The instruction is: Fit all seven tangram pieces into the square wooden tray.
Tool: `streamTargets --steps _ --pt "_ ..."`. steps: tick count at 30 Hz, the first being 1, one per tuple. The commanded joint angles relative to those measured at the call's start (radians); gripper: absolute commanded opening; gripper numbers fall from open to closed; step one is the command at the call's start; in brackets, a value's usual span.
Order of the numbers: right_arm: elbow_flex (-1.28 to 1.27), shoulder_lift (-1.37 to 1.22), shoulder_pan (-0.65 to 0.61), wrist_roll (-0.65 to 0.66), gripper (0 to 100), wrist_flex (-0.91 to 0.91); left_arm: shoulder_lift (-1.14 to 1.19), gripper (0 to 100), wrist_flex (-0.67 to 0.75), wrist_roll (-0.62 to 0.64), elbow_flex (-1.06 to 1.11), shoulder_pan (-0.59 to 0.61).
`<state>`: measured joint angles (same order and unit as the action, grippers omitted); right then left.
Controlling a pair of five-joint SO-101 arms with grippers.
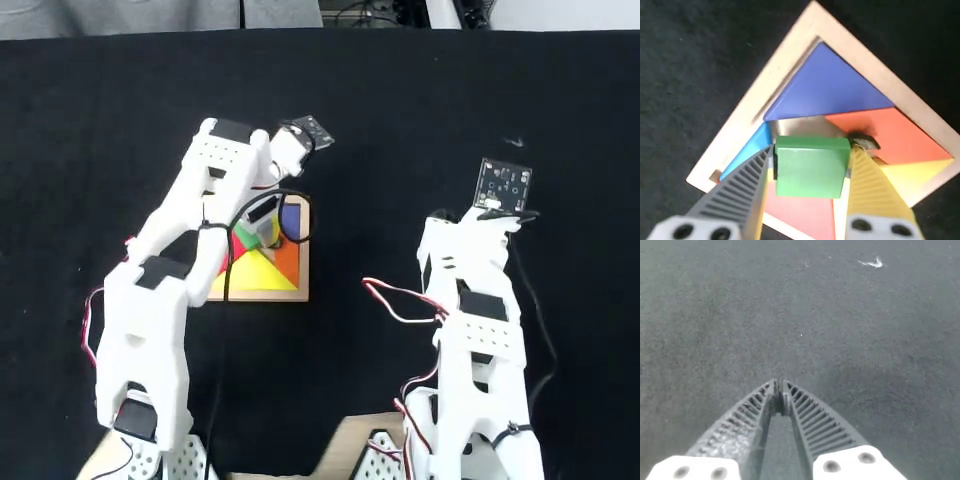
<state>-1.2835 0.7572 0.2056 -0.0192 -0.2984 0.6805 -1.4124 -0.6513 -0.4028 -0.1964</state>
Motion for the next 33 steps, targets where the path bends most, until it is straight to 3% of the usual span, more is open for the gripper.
streamTargets --steps 1,16,21,33 --pt "0.012 0.030 -0.008 0.011 1.5 0.020 -0.011 12 0.008 -0.011 -0.062 0.010" --pt "0.012 0.030 -0.009 0.011 1.5 0.020 -0.014 12 0.018 0.031 -0.068 0.007" --pt "0.012 0.030 -0.011 0.011 1.5 0.020 -0.011 23 0.011 0.089 -0.102 0.012" --pt "0.012 0.030 -0.011 0.011 1.5 0.020 -0.009 22 0.009 0.087 -0.096 0.015"
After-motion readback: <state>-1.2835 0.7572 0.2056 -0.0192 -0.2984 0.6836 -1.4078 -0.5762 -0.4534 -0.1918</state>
